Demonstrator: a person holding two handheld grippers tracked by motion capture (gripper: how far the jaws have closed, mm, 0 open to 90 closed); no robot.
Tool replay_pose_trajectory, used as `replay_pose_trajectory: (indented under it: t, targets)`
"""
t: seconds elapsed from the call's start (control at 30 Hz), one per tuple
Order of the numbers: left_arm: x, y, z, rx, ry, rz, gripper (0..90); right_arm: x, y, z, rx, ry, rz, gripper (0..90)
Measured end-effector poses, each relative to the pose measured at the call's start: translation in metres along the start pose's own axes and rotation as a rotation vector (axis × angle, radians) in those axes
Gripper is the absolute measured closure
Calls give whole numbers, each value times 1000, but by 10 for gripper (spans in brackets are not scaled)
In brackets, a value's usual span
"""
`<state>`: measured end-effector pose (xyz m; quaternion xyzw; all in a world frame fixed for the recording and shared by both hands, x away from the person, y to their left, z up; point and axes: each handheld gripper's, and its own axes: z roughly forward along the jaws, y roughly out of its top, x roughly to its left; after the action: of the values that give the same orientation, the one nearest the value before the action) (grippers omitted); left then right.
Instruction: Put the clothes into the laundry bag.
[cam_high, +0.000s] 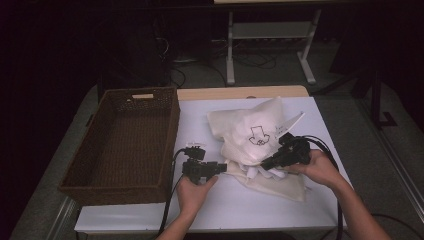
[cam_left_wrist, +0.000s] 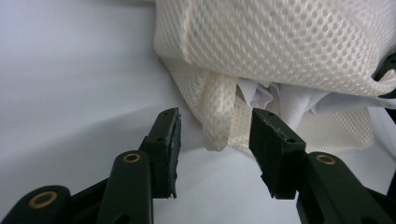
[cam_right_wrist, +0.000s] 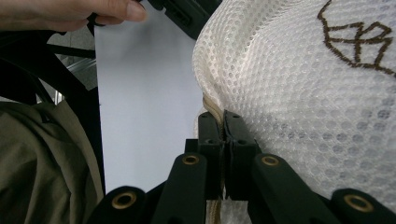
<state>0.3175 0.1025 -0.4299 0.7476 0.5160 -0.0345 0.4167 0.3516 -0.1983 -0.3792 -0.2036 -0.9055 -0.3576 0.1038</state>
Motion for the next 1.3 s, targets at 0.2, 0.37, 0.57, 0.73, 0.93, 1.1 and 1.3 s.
replay_pose_trajectory:
  t: [0.2, 0.37, 0.57, 0.73, 0.93, 1.1, 1.3]
  targets:
    - [-6, -1, 13, 61, 15, 51, 837, 0, 0, 0, -3, -7, 0, 863]
    - [-19, -10, -11, 60, -11, 105, 863, -1, 0, -1, -9, -11, -2, 863]
    - [-24, -32, -42, 48, -19, 115, 864, -1, 2, 0, -20, -21, -3, 863]
    - [-24, -48, -56, 40, -16, 109, 866, 1, 1, -1, -19, -20, 1, 863]
    - [-21, -57, -56, 50, -36, 99, 834, 5, 2, 0, -9, -14, -15, 862]
    - [-33, -50, -69, 6, -36, 130, 693, 6, 2, 1, -8, -12, -16, 861]
    - [-45, -42, -62, 23, -80, 139, 653, 7, 4, 2, -10, -14, -20, 861]
